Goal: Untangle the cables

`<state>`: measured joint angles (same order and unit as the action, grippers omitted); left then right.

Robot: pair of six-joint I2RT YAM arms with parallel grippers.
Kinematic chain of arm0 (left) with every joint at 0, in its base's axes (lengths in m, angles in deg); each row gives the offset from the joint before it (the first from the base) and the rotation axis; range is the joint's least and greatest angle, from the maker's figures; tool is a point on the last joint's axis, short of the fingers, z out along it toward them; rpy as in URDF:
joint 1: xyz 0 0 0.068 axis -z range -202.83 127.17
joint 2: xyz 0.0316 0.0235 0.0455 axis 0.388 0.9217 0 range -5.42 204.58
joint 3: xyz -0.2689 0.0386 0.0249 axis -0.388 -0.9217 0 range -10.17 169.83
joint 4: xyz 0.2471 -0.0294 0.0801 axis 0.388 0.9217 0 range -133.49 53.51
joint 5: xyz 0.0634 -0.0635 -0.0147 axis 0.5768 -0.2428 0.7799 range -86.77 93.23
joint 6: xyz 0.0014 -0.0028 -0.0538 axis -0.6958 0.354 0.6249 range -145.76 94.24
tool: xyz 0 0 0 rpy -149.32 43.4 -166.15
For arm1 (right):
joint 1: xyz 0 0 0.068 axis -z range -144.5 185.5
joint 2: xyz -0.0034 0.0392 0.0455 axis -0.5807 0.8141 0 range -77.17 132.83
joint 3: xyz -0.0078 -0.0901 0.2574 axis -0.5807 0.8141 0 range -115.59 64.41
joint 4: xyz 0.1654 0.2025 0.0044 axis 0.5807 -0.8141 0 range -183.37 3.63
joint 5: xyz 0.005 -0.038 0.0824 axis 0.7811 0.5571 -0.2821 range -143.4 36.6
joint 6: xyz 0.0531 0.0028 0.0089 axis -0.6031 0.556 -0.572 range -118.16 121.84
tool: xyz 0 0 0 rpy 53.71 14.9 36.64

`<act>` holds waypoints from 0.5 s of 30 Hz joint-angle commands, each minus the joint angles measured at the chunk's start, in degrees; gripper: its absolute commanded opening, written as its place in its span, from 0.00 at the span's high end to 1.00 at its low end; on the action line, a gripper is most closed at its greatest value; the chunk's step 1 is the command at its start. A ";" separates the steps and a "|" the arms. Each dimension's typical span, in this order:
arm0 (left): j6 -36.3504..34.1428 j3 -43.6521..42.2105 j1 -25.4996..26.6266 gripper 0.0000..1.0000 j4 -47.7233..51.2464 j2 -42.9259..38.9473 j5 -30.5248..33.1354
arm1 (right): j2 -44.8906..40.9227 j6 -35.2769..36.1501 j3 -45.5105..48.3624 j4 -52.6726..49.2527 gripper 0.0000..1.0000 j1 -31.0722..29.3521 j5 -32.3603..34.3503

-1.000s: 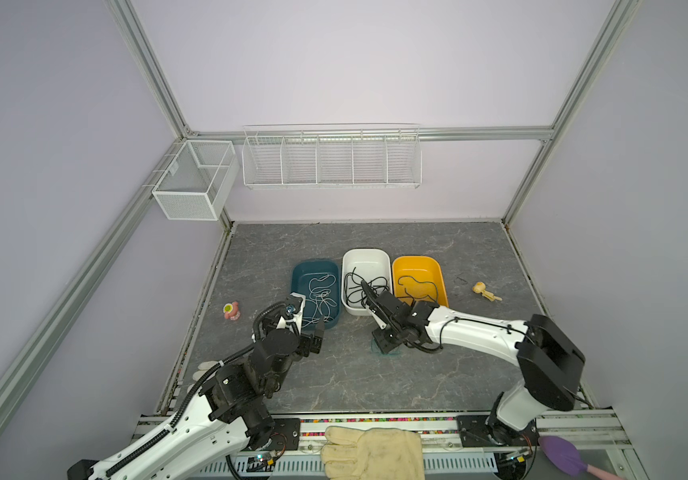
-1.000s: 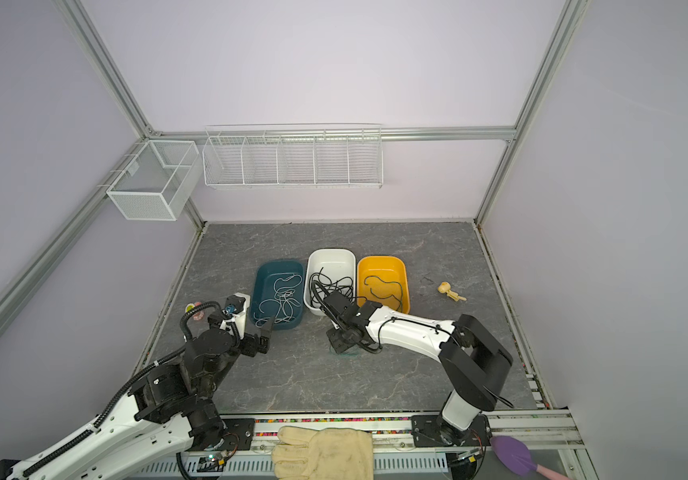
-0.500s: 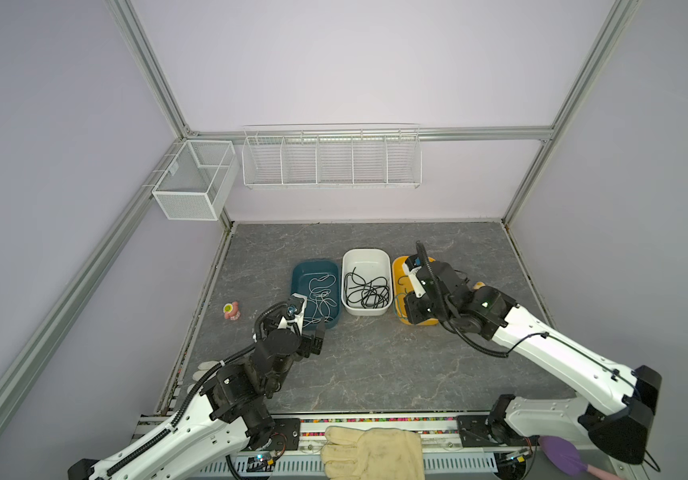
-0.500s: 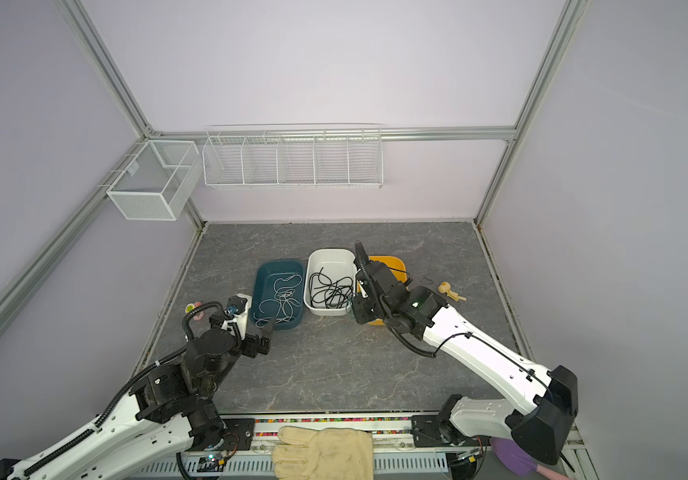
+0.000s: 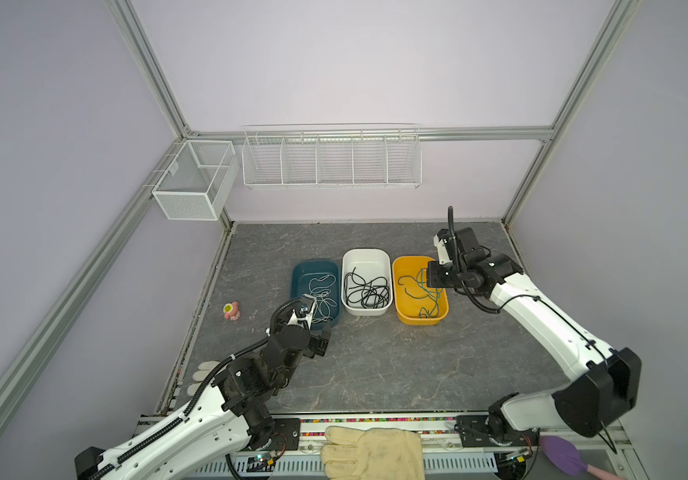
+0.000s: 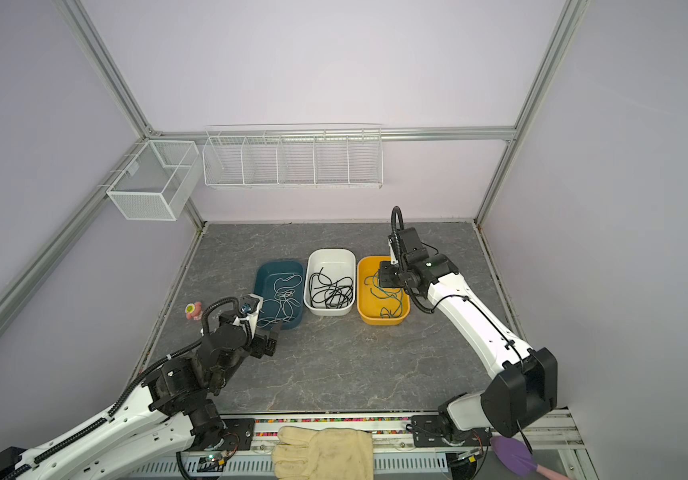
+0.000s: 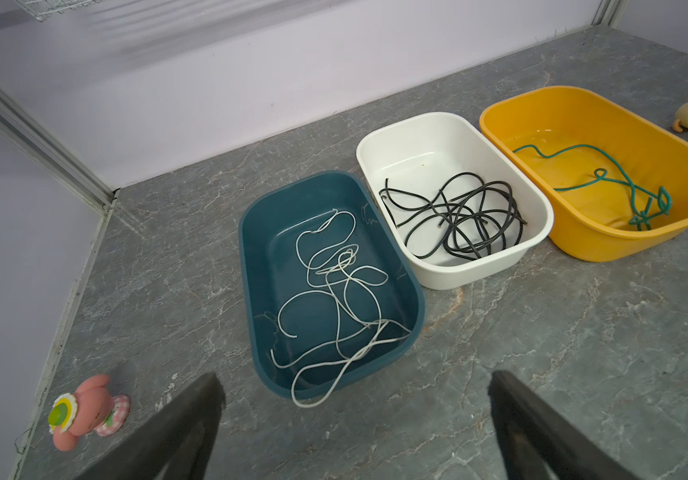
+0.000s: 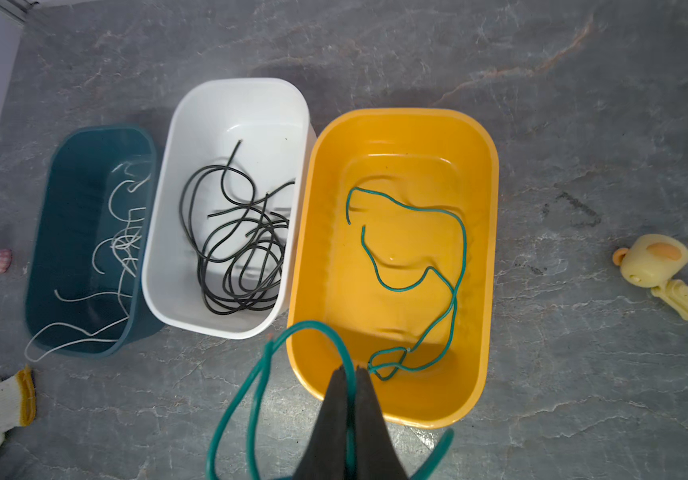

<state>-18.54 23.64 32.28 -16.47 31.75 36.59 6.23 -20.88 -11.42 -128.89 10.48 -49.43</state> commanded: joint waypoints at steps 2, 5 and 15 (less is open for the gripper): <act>-0.02 -0.58 -0.27 0.01 0.22 0.42 -0.27 | 4.49 -2.22 -0.76 1.89 0.93 1.96 -2.62; -0.08 -0.67 -0.27 0.01 0.27 0.67 -0.31 | 8.50 -2.94 -1.29 2.88 0.93 3.06 -2.54; -0.28 -0.67 -0.27 0.01 0.22 0.89 -0.56 | 17.12 -3.45 -2.25 5.23 0.93 4.10 -1.27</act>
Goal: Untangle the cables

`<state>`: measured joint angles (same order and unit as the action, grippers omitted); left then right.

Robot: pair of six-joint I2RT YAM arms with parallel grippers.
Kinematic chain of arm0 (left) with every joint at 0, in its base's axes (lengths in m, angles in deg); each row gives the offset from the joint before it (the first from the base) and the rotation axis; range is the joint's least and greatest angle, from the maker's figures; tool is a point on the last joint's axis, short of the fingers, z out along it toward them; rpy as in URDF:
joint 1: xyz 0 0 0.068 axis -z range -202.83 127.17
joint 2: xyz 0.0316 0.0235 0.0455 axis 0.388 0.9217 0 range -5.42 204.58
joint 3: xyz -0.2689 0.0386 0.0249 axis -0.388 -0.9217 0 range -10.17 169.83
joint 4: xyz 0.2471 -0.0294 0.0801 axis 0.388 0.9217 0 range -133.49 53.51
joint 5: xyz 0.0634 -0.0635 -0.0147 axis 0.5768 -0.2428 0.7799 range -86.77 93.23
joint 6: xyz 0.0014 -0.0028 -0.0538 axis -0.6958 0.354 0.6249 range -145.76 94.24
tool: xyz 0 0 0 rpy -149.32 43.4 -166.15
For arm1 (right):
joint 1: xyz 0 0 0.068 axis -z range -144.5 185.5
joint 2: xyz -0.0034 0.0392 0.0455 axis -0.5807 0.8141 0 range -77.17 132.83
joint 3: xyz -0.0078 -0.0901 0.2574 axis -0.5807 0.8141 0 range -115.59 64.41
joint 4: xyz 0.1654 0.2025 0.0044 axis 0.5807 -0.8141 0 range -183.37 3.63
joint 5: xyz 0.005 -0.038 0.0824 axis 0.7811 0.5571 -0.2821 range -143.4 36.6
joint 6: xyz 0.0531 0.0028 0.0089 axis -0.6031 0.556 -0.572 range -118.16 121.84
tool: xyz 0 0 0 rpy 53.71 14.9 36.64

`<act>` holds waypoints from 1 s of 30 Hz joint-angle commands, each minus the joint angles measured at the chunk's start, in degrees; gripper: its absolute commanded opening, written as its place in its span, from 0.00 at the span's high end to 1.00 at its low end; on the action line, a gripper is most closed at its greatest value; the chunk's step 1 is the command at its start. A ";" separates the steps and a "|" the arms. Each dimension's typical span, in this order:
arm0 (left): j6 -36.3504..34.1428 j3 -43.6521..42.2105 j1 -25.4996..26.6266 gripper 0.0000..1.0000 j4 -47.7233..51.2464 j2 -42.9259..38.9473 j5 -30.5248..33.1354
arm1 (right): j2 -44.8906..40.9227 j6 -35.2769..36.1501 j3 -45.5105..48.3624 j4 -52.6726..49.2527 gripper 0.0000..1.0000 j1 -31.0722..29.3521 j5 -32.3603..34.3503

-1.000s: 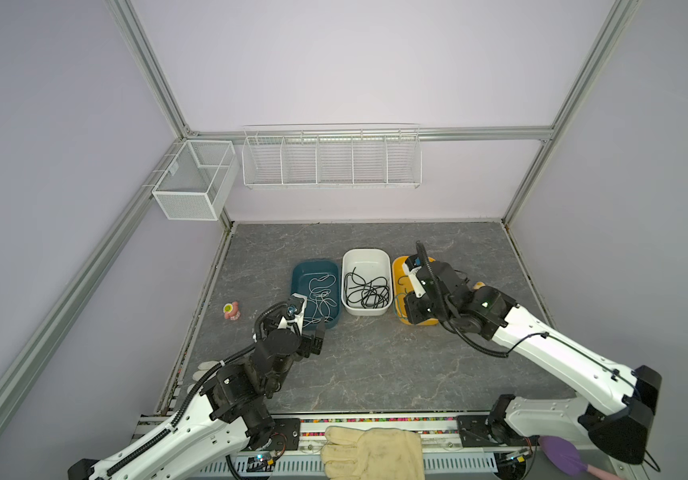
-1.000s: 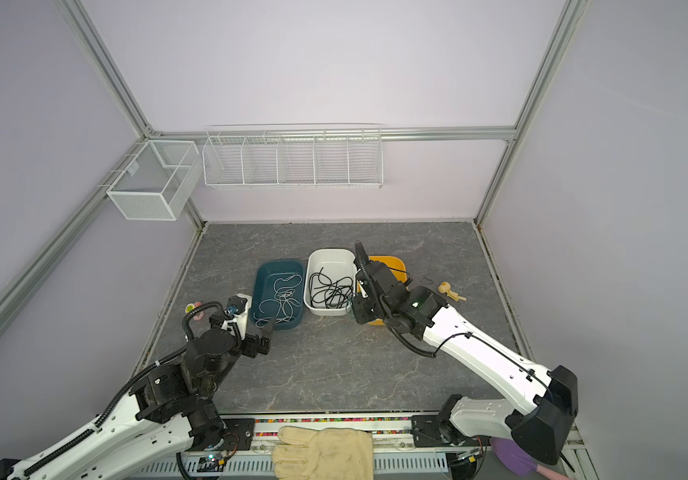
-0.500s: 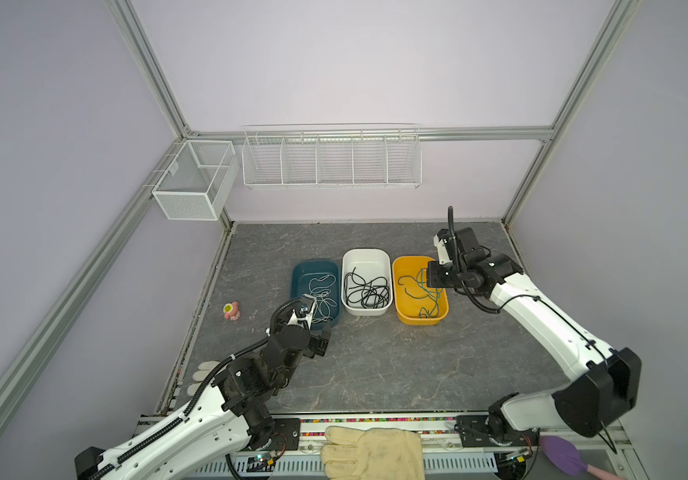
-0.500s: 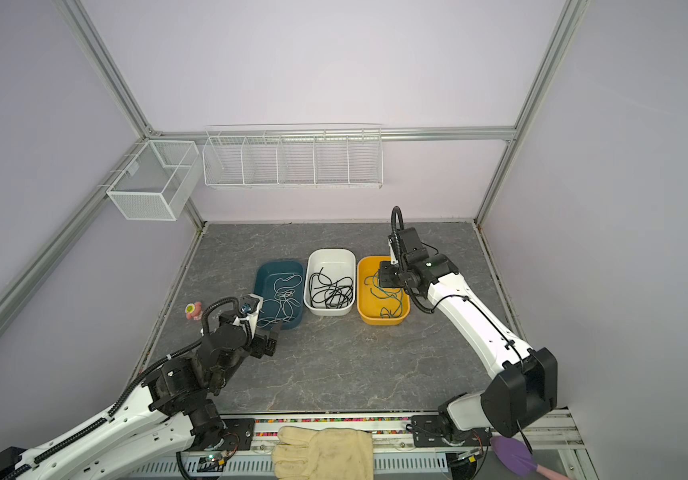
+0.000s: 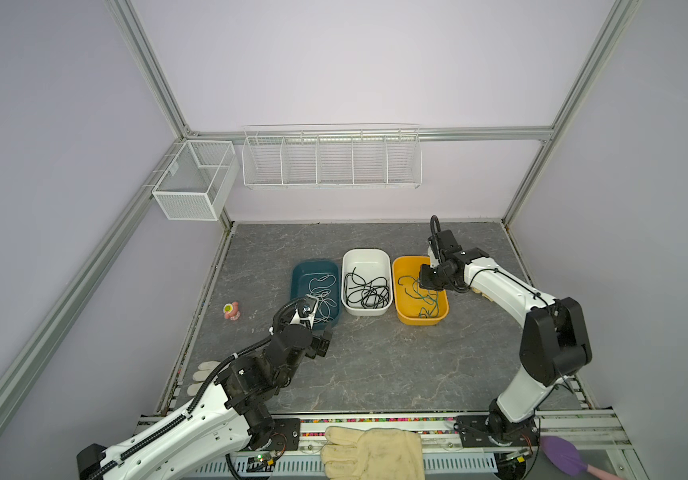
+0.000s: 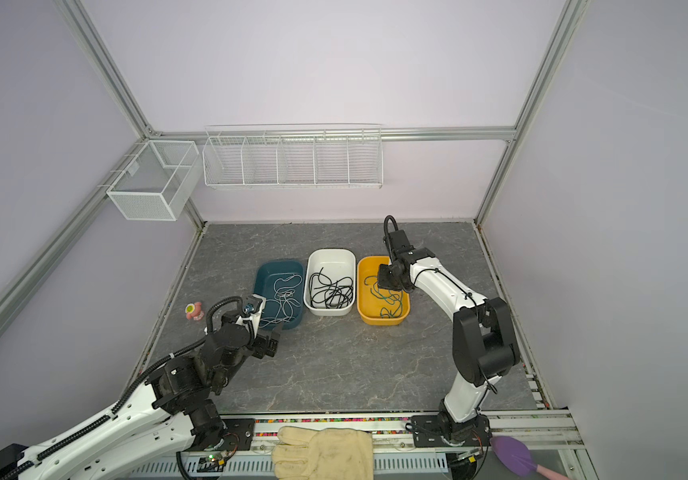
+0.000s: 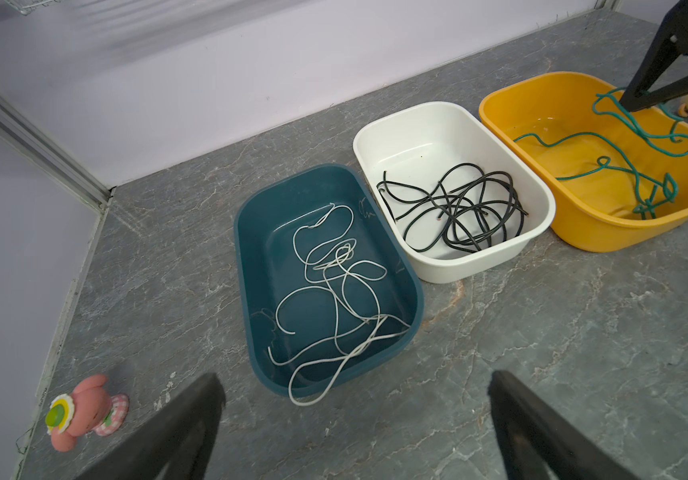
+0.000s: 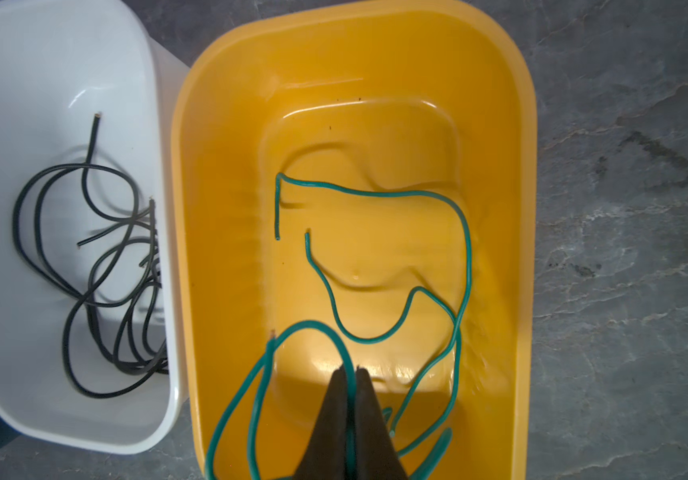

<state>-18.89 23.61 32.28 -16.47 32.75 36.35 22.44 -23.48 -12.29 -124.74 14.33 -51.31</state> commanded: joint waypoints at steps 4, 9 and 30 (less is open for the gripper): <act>-0.02 -0.59 -0.27 0.01 0.33 -0.04 -0.34 | 2.41 -0.94 -1.82 0.93 0.93 0.48 0.99; -0.30 -0.56 -0.27 0.01 0.32 0.06 -0.59 | 2.19 -0.91 -2.14 0.50 0.91 0.51 0.77; 0.99 -0.21 -0.27 0.01 0.35 0.92 -0.19 | -13.77 0.13 -7.76 -4.64 0.21 0.44 -2.75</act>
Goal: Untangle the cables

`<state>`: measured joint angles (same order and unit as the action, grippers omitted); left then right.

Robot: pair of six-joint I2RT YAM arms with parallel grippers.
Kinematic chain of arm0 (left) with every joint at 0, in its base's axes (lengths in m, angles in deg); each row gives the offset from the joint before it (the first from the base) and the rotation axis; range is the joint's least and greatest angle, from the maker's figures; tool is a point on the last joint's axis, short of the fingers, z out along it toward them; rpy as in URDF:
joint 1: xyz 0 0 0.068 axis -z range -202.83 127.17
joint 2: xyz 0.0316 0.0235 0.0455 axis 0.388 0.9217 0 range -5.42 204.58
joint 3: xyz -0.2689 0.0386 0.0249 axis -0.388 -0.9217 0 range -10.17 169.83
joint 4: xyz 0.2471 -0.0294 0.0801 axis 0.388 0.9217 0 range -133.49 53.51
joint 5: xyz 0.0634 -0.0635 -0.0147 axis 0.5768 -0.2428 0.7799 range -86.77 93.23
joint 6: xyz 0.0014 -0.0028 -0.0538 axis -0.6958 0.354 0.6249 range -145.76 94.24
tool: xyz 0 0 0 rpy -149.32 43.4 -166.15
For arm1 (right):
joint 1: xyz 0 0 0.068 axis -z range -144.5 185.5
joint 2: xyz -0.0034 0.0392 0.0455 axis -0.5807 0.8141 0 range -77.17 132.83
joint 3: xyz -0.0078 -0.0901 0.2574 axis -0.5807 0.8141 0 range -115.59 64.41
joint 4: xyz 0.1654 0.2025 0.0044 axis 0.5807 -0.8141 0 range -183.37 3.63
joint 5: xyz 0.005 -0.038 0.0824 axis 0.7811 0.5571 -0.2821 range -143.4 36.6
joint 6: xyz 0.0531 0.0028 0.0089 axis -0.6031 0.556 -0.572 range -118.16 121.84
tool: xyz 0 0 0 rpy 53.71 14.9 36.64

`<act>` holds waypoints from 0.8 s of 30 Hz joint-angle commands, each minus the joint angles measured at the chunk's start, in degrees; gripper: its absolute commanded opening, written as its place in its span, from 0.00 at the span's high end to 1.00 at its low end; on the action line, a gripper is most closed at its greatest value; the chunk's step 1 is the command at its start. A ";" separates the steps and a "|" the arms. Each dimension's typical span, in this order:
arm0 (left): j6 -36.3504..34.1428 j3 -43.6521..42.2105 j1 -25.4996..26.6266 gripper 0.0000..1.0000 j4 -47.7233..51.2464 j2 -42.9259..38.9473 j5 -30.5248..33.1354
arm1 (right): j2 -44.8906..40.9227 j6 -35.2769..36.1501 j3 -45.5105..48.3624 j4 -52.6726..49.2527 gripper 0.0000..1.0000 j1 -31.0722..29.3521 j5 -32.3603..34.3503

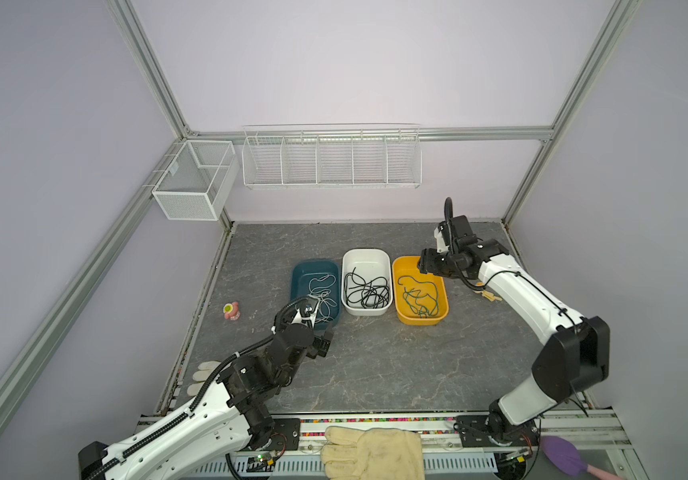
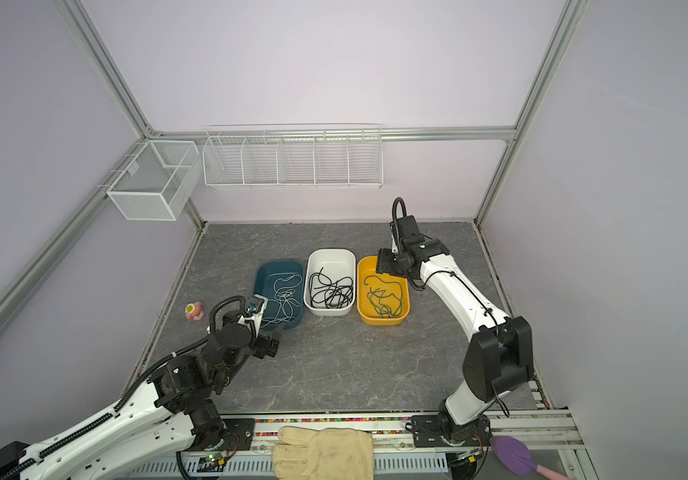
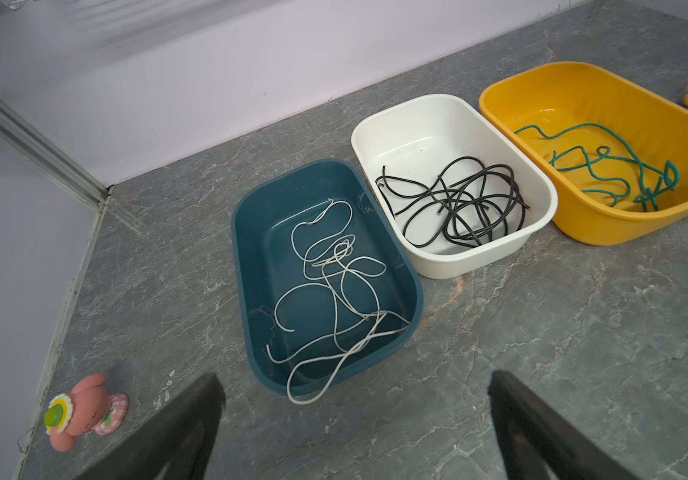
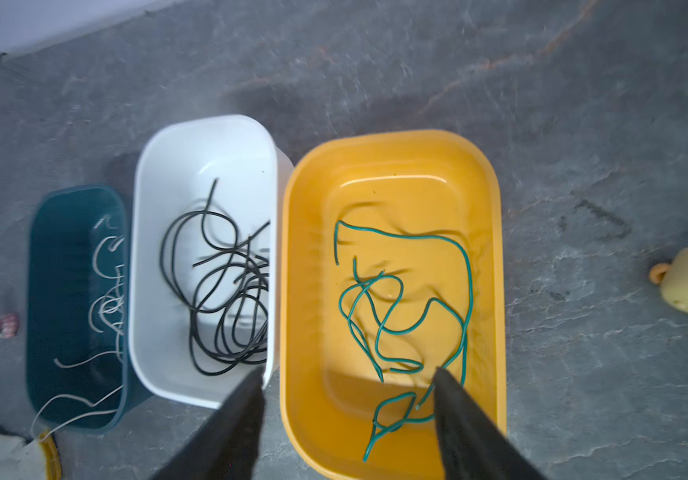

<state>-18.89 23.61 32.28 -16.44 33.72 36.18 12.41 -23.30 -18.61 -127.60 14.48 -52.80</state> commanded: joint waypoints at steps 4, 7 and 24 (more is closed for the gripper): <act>2.11 0.13 -0.27 0.01 0.46 0.15 0.10 | -9.08 0.47 -1.80 -2.65 0.09 0.24 -0.69; 2.98 0.54 -0.27 0.01 0.55 -0.06 -0.44 | -12.68 2.15 -1.00 -3.75 0.04 0.21 -0.24; -2.79 -8.62 -0.27 0.01 -17.86 -10.43 16.29 | -40.91 5.70 26.04 12.65 0.12 0.28 16.98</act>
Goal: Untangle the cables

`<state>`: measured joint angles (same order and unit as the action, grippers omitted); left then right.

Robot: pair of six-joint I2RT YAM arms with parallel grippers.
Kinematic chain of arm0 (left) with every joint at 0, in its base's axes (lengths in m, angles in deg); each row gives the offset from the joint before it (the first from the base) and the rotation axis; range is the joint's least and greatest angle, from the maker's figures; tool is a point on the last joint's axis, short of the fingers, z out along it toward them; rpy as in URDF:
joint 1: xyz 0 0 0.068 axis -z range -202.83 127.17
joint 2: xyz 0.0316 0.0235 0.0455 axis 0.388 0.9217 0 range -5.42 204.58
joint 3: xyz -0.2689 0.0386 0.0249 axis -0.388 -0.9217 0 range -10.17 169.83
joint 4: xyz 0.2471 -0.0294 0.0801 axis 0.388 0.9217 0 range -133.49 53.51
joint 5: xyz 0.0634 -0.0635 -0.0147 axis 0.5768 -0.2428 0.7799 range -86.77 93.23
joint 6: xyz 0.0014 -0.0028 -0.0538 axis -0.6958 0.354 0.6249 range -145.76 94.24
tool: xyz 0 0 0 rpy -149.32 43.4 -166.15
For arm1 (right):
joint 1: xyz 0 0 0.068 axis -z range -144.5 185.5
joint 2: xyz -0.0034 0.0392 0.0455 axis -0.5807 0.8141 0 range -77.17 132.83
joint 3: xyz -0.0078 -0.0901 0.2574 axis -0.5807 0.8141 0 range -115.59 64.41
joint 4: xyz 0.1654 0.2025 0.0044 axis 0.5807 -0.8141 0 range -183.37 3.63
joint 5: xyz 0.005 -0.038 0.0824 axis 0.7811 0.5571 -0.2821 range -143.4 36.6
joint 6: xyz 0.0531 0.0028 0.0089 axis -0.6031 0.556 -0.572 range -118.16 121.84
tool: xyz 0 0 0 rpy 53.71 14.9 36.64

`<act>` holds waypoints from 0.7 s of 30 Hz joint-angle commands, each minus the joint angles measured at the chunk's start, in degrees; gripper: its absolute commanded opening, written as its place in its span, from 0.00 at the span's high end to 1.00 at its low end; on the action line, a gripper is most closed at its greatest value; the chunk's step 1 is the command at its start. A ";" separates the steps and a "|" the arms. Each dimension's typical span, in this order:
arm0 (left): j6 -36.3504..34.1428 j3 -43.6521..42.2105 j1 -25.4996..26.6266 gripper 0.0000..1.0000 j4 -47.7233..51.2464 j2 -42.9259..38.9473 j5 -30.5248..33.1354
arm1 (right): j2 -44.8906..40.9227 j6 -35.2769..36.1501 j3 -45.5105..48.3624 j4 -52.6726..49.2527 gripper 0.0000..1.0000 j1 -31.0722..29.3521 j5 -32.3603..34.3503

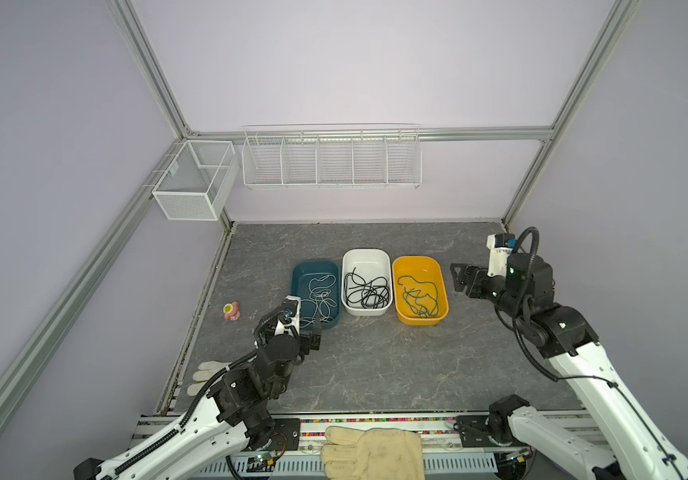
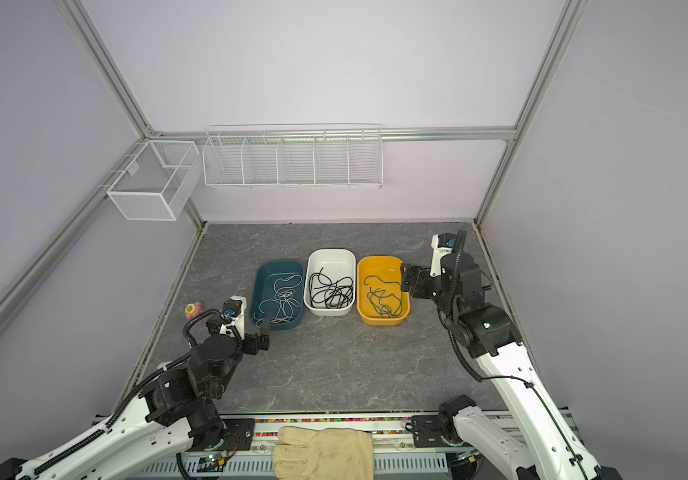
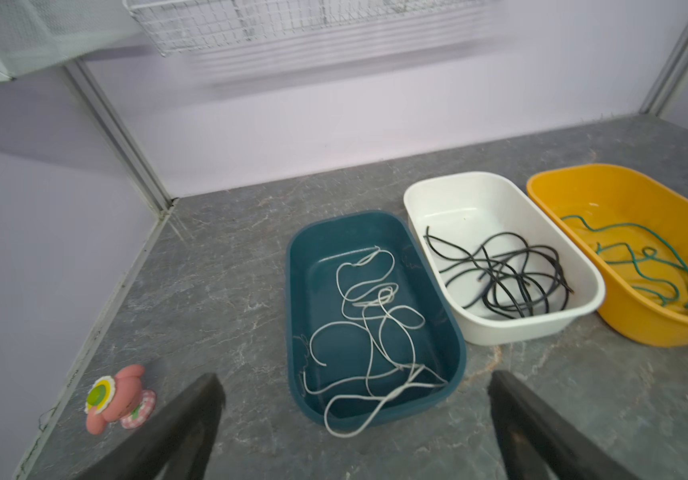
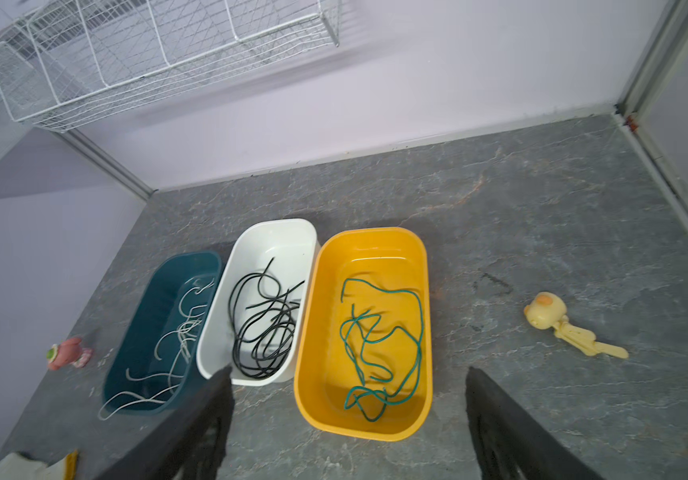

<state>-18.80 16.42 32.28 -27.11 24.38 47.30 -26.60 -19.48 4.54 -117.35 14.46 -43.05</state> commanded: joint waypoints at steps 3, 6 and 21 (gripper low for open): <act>-5.49 -3.70 -0.69 0.01 -13.66 -0.60 6.94 | -5.69 2.01 8.14 5.07 0.11 0.37 9.66; -4.43 -3.56 -4.74 0.01 -17.99 4.50 7.96 | -9.27 3.83 14.59 8.74 0.11 0.36 12.54; -7.11 -6.11 -27.47 0.01 -41.25 25.94 -0.82 | -15.87 8.56 29.57 19.51 0.11 0.38 20.58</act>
<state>-26.36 11.11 8.99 -61.82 48.01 49.95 -42.73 -15.20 33.48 -103.69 14.59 -24.19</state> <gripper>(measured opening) 0.993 0.887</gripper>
